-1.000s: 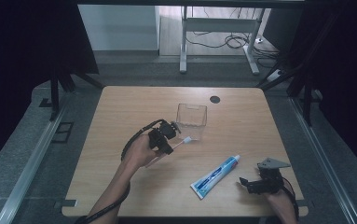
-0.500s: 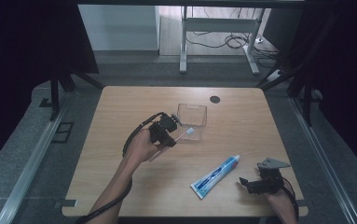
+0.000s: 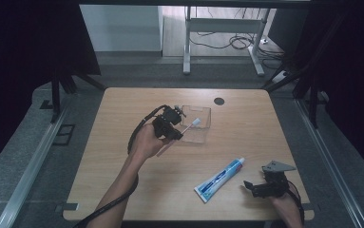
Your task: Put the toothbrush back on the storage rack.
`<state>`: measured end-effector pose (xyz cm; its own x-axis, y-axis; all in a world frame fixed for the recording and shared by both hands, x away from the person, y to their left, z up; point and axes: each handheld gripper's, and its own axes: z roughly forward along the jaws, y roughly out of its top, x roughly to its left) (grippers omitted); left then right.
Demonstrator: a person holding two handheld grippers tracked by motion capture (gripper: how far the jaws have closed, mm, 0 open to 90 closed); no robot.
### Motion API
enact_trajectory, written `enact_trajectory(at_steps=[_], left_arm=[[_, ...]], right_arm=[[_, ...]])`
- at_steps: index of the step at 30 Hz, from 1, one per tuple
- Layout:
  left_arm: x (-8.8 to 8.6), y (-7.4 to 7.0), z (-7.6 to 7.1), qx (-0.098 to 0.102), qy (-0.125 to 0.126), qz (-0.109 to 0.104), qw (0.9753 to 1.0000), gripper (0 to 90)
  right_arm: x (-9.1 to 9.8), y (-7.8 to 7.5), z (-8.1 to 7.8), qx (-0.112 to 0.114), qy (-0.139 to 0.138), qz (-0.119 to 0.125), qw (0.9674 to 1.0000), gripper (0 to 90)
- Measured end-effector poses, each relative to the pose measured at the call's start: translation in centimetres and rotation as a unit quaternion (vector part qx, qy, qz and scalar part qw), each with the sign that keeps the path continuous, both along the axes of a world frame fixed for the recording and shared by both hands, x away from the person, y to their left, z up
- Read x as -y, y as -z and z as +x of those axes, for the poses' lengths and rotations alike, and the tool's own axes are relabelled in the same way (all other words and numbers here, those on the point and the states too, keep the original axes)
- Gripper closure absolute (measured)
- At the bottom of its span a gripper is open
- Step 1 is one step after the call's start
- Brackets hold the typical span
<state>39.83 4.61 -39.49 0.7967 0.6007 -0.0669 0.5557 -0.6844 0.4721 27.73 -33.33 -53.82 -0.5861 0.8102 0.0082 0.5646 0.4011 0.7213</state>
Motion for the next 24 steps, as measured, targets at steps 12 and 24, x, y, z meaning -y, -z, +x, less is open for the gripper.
enact_trajectory(at_steps=[12, 24], left_arm=[[0.8, -1.1, 1.0, 0.021, -0.012, -0.028, 0.9993, 84.2], [2.1, -2.4, 2.5, 0.05, -0.012, -0.033, 0.9981, 84.2]], right_arm=[[0.0, 0.0, 0.0, 0.0, 0.0, 0.001, 1.0, 0.0], [-0.1, 0.0, 0.0, -0.001, -0.002, 0.001, 1.0, 0.0]])
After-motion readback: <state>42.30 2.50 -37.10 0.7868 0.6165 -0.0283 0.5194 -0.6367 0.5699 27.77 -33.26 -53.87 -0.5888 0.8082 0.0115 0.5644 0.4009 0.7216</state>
